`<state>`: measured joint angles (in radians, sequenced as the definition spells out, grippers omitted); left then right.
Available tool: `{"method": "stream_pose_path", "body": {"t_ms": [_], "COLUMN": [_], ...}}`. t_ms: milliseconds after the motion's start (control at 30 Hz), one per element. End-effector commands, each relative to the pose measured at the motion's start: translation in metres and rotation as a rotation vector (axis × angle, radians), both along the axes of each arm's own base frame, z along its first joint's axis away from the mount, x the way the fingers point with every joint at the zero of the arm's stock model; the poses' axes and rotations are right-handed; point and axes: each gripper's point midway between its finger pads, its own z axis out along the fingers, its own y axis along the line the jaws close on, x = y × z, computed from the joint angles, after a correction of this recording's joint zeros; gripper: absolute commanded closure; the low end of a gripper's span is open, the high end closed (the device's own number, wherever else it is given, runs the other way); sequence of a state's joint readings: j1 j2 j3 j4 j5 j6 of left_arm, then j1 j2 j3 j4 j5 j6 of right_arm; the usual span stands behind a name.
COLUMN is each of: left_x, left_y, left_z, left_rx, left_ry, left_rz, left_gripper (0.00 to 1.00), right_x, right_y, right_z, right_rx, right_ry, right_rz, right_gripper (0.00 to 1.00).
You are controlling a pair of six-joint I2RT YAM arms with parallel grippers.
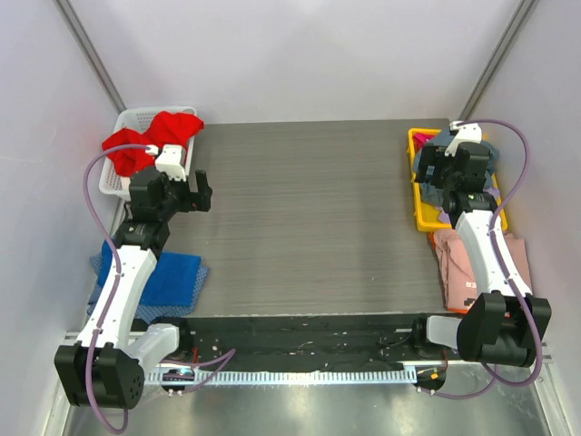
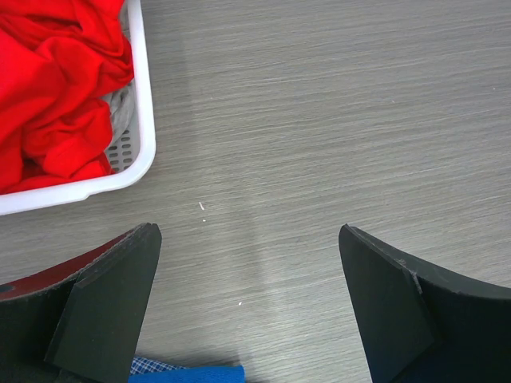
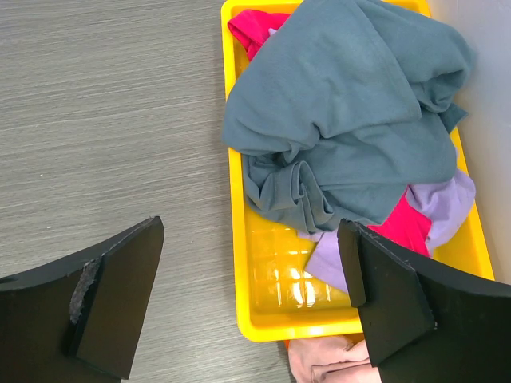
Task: Fold and stack the t-shirts
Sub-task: Grab crumpled tshirt from bin with the right arm
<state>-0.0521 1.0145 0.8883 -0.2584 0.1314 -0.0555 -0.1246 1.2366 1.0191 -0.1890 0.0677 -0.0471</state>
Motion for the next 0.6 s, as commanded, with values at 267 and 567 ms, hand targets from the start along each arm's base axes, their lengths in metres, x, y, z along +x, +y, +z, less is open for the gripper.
{"method": "stream_pose_path", "body": {"t_ms": [267, 567], "left_x": [0.006, 0.014], "left_y": [0.000, 0.003], "left_z": [0.019, 0.008], "left_rx": [0.002, 0.077], "left_ry": [-0.063, -0.023], "left_rz": [0.002, -0.022], "left_gripper": [0.00, 0.00], "right_x": [0.011, 0.076], "right_y": [-0.012, -0.029], "right_z": [0.014, 0.015], "right_rx": [-0.009, -0.071], "right_ry": [-0.019, 0.048], "right_rz": [-0.064, -0.074], "right_gripper": [0.01, 0.23]}}
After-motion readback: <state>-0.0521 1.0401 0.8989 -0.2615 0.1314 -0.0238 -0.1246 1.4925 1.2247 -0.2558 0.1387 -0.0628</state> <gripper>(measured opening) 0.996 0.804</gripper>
